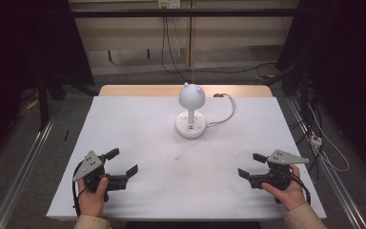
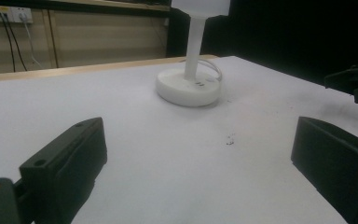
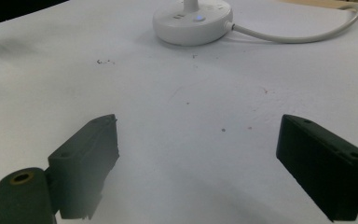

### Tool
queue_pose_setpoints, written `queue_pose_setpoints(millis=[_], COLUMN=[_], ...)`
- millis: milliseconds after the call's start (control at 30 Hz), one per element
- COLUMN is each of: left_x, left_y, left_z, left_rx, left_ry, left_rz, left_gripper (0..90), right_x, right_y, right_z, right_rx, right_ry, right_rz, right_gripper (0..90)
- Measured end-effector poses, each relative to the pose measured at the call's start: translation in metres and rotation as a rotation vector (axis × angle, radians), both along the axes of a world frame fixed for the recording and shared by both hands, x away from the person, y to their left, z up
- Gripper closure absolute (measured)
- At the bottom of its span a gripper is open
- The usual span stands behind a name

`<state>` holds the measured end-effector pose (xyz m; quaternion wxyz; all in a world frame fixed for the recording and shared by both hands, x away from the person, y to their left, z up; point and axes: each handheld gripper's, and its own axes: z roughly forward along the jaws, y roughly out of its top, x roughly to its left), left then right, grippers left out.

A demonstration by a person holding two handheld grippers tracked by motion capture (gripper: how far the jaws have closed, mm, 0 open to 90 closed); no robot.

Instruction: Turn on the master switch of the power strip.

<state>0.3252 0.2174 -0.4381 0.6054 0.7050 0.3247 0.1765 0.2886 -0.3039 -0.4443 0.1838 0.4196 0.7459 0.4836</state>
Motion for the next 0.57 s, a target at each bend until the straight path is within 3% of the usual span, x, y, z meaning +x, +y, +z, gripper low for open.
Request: queue_pose_setpoints(millis=[567], left_x=[0.0015], left_y=[0.0009], left_z=[-0.0006], left_rx=[0.005], left_ry=[0.007], left_rz=[0.006], left_gripper=[3.1], right_x=[-0.0062], right_y=[0.0008], right_z=[-0.0035], right_rx=[-0.007], right_ry=[-0.003], right_rz=[0.011], right_gripper=[12.2])
